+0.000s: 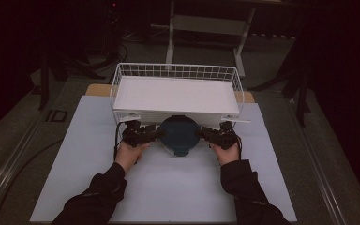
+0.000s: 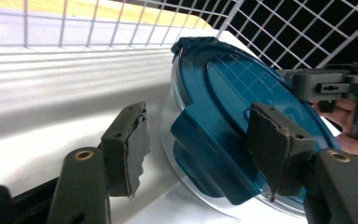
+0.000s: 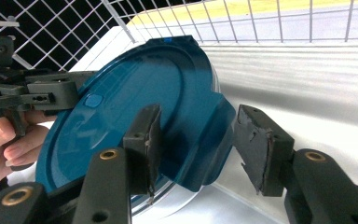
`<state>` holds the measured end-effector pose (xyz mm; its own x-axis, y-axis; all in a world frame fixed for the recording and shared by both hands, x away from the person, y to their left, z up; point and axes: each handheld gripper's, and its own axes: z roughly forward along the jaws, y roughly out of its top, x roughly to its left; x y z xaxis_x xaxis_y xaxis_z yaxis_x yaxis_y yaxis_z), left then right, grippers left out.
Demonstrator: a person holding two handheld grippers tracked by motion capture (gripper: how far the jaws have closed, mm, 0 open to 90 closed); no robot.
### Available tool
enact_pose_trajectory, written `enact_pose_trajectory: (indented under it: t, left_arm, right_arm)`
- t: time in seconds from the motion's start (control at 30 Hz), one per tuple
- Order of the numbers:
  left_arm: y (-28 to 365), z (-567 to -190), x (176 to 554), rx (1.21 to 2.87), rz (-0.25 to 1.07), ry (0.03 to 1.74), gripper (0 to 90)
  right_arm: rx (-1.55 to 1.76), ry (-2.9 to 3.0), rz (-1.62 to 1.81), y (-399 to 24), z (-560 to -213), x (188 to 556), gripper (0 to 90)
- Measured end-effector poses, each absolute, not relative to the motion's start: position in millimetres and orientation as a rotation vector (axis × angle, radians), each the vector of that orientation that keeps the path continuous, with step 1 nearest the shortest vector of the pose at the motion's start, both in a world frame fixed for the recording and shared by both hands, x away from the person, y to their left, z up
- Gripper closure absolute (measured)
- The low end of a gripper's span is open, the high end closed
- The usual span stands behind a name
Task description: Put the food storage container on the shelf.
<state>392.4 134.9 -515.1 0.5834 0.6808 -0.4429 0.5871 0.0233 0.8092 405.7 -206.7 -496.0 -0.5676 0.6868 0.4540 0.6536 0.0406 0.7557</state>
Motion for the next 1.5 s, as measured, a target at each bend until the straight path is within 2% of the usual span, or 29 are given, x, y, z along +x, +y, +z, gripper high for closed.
enact_pose_trajectory:
  t: [0.5,0.8,0.9,1.0,1.03,1.27,1.4,1.5]
  left_arm:
    - [134.8,-512.8,389.7,1.654,0.153,1.075,36.3]
    - [135.0,-506.9,367.1,1.681,0.124,0.988,15.6]
    - [134.9,-502.3,357.6,1.718,0.112,0.973,12.8]
    - [135.9,-495.7,347.2,1.713,0.085,0.963,0.4]
    - [136.5,-492.8,343.0,1.719,0.086,0.954,0.3]
    - [134.1,-480.1,314.0,1.770,0.079,0.883,0.3]
    - [136.4,-476.8,298.8,1.768,0.084,0.879,0.3]
    - [138.6,-475.2,289.0,1.769,0.092,0.865,0.3]
  right_arm:
    - [1.398,2.230,1.560,-205.9,-486.1,392.6,42.2]
    - [1.308,2.256,1.587,-202.2,-475.3,371.5,41.2]
    - [1.284,2.275,1.594,-198.5,-471.7,361.4,41.0]
    - [1.258,2.298,1.615,-194.6,-468.5,350.4,41.3]
    - [1.252,2.305,1.624,-193.7,-467.8,347.6,41.4]
    - [1.179,2.367,1.608,-181.7,-469.2,320.2,58.1]
    - [1.168,2.434,1.530,-172.9,-476.5,309.2,73.8]
    - [1.141,2.473,1.494,-167.1,-483.3,306.5,89.4]
